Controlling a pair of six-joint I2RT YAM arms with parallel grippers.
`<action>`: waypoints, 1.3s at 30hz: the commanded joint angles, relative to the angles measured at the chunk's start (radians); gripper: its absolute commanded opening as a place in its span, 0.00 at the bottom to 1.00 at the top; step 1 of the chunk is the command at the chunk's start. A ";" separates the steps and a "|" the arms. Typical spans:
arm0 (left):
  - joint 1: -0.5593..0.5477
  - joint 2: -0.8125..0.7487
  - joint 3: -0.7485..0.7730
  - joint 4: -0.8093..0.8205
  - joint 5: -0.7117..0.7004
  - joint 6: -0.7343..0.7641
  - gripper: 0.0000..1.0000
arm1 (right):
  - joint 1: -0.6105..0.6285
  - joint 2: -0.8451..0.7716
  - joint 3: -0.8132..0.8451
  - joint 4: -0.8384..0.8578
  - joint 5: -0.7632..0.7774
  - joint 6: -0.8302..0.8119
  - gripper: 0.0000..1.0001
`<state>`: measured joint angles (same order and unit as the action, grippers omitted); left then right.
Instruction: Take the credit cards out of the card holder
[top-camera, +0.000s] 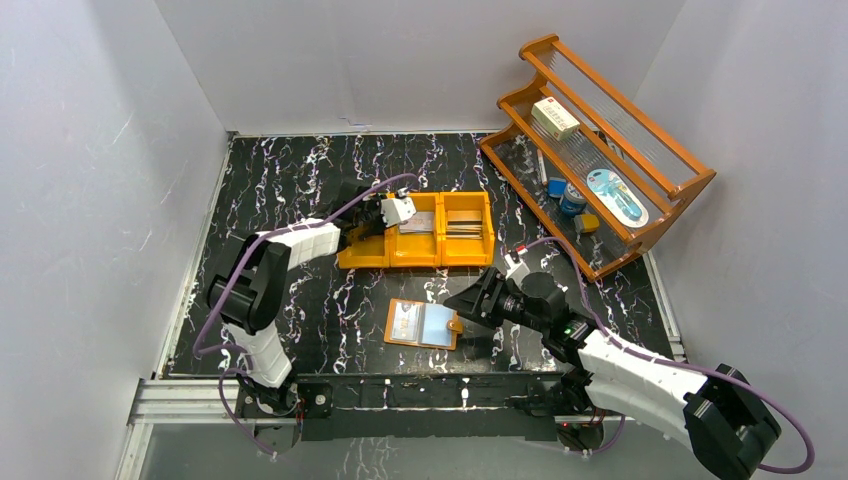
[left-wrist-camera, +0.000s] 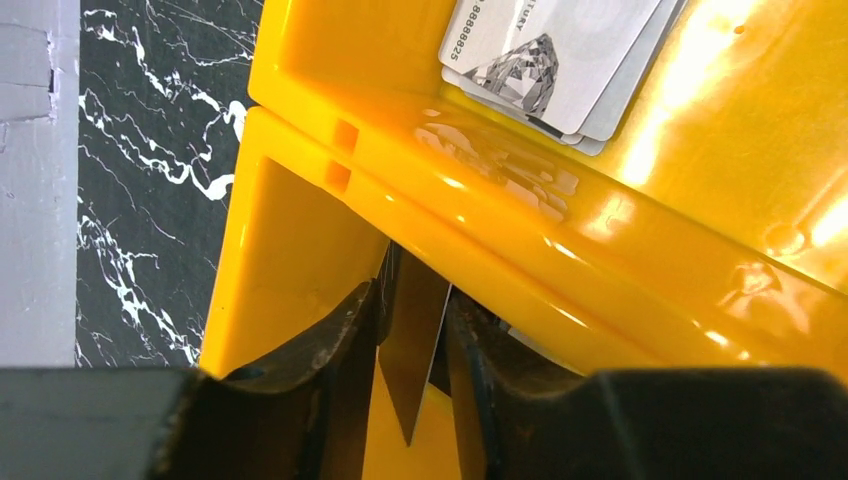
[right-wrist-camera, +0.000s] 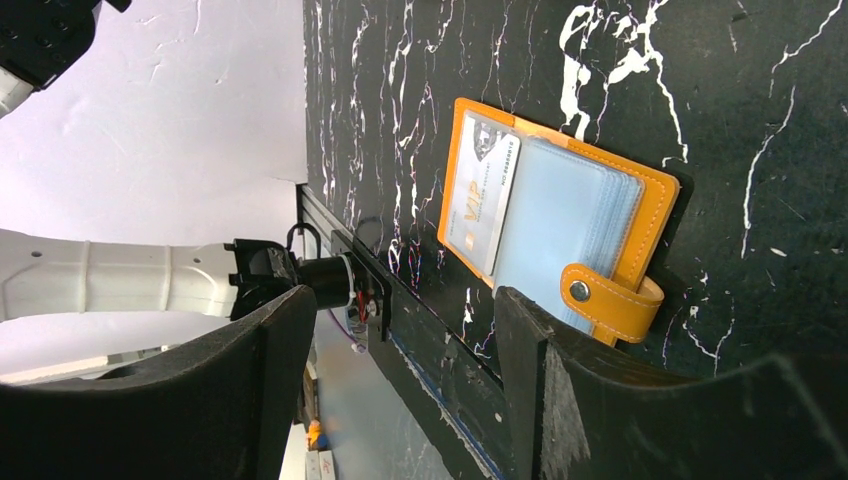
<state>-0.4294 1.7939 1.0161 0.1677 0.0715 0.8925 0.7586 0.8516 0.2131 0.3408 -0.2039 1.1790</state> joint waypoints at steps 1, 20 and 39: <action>0.006 -0.084 0.003 -0.027 0.072 -0.025 0.32 | -0.005 -0.012 0.002 0.045 0.007 0.002 0.74; 0.008 -0.498 -0.070 0.064 -0.105 -0.531 0.98 | -0.004 0.054 0.162 -0.106 -0.033 -0.114 0.75; 0.008 -0.826 -0.249 -0.531 0.098 -1.539 0.98 | 0.167 0.552 0.443 -0.135 -0.016 -0.083 0.58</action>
<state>-0.4267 1.0481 0.8406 -0.2794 0.1192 -0.4278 0.8875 1.3403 0.6022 0.1383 -0.2157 1.0439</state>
